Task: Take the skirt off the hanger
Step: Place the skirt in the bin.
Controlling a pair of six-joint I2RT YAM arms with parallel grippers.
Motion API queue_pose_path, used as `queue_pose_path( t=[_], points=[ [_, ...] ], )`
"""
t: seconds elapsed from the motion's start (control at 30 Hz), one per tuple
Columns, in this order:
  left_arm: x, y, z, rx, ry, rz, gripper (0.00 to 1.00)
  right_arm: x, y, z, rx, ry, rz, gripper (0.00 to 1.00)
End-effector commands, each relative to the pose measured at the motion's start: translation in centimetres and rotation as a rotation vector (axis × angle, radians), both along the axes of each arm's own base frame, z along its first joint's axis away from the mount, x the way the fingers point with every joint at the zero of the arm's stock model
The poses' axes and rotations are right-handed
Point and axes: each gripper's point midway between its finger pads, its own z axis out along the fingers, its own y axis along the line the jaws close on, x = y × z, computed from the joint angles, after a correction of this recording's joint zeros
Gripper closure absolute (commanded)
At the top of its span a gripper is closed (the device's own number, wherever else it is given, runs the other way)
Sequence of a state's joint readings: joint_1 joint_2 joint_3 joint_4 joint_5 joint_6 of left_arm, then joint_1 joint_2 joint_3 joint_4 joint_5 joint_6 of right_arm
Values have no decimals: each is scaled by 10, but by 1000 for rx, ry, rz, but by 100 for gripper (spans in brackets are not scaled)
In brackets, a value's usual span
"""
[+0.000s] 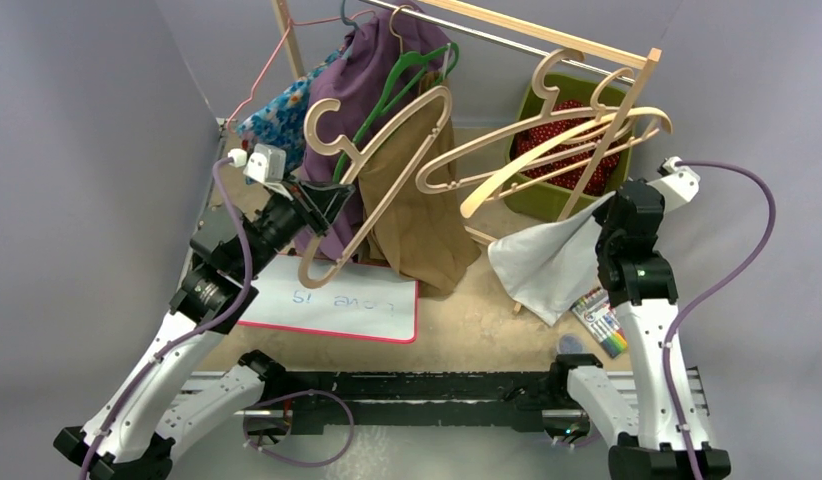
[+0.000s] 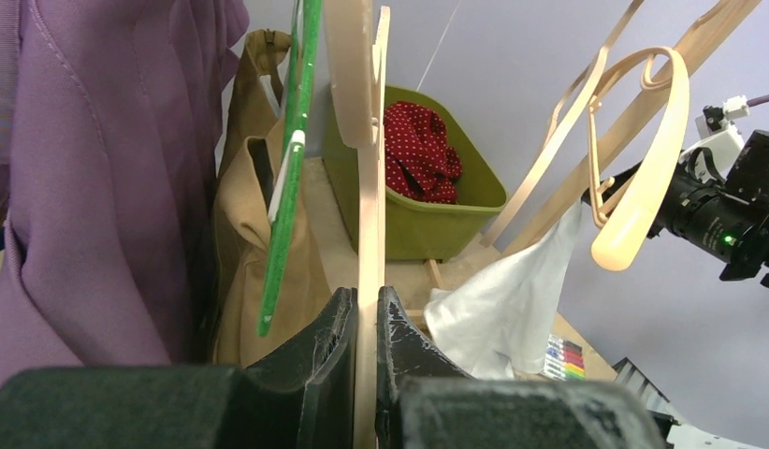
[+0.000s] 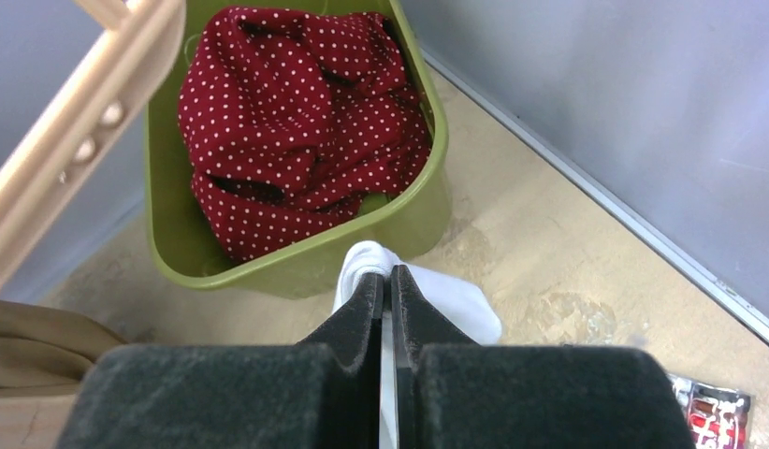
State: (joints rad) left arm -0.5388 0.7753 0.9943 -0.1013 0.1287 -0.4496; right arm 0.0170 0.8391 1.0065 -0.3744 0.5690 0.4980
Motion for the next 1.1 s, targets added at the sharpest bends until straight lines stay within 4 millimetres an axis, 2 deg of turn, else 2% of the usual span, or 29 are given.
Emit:
queue_pose_path(
  t=[0.0, 0.13, 0.43, 0.57, 0.83, 1.07],
  points=[
    [-1, 6, 10, 6, -53, 30, 100, 15, -3, 50, 16, -155, 8, 100],
    [-2, 7, 7, 11, -48, 31, 100, 28, -6, 78, 21, -198, 11, 100],
    [-4, 8, 7, 16, -52, 38, 100, 47, -28, 146, -13, -283, -18, 100],
    [-4, 9, 2, 24, -45, 38, 100, 53, -28, 182, -21, -358, 14, 100],
    [-3, 9, 1, 31, -43, 45, 100, 93, -10, 225, -34, -458, 162, 100],
    [-2, 9, -1, 32, -37, 43, 100, 127, -11, 239, -72, -473, 196, 100]
  ],
)
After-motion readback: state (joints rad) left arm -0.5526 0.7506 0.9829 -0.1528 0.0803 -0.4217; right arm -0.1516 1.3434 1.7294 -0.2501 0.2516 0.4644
